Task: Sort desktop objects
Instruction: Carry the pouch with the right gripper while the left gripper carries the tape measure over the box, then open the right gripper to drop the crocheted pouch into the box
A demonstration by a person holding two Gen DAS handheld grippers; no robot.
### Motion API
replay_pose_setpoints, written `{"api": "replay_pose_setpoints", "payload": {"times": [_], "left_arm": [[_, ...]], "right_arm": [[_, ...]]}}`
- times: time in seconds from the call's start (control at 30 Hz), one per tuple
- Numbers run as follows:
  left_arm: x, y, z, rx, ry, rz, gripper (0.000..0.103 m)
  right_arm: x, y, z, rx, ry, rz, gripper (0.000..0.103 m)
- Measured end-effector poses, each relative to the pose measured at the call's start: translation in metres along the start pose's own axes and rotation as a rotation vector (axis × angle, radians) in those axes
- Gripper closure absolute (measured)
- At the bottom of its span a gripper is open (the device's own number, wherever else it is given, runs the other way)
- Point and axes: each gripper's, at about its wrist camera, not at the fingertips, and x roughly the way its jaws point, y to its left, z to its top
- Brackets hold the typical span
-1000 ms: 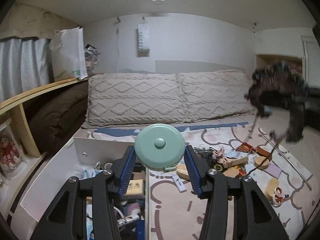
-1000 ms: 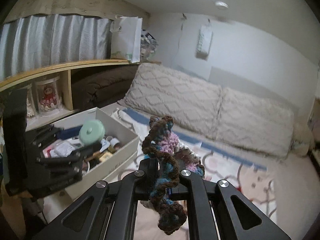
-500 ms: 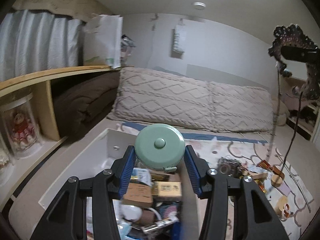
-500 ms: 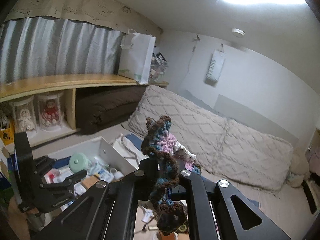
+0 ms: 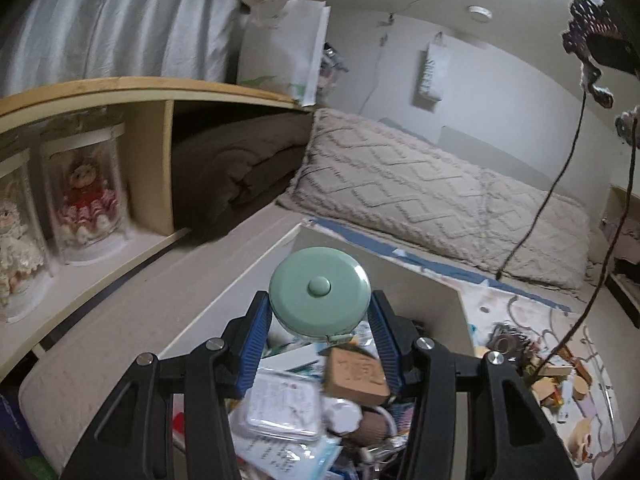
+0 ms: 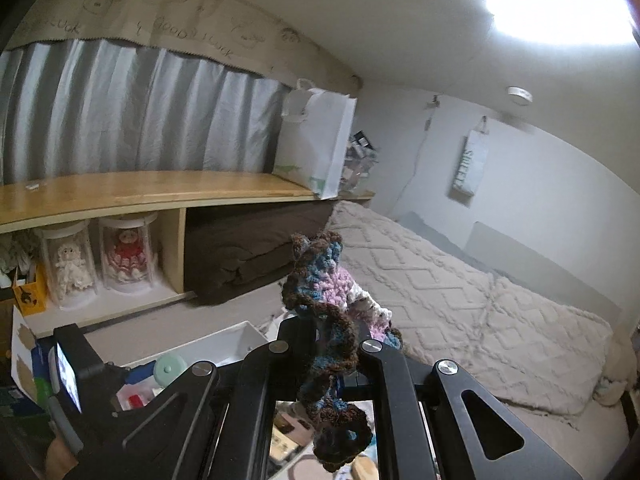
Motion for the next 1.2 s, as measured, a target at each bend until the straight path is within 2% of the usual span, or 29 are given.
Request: {"api": "replay_pose_setpoints", "payload": {"times": [0.17,0.23,0.3,0.5,0.67,0.87,1.13,1.17,1.2], "left_arm": [[0.007,0.006,-0.006,-0.008,0.025,0.004,0.054],[0.009,0.007,-0.008,-0.001,0.032,0.015,0.054],[0.011,0.008,-0.009,0.001,0.035,0.020,0.054],[0.011,0.008,-0.013,0.005,0.037,0.037,0.054],[0.012,0.007,-0.015,0.000,0.038,0.039,0.054],[0.009,0.012,-0.017,-0.010,0.027,0.058,0.054],[0.008,0.016,-0.017,-0.020,0.028,0.061,0.054],[0.008,0.017,-0.017,-0.021,0.029,0.060,0.054],[0.009,0.018,-0.017,-0.022,0.030,0.060,0.054]], "right_arm": [[0.031,0.025,-0.009,-0.024,0.066,0.044,0.095],[0.047,0.033,-0.020,-0.017,0.116,0.088,0.095],[0.063,0.038,-0.033,0.013,0.185,0.143,0.095],[0.117,0.062,-0.100,0.012,0.481,0.259,0.095],[0.139,0.077,-0.142,0.015,0.652,0.325,0.095],[0.146,0.084,-0.170,-0.038,0.759,0.333,0.095],[0.153,0.090,-0.180,-0.022,0.881,0.430,0.095],[0.153,0.089,-0.179,-0.025,0.887,0.426,0.087],[0.153,0.090,-0.178,-0.045,0.889,0.409,0.064]]}}
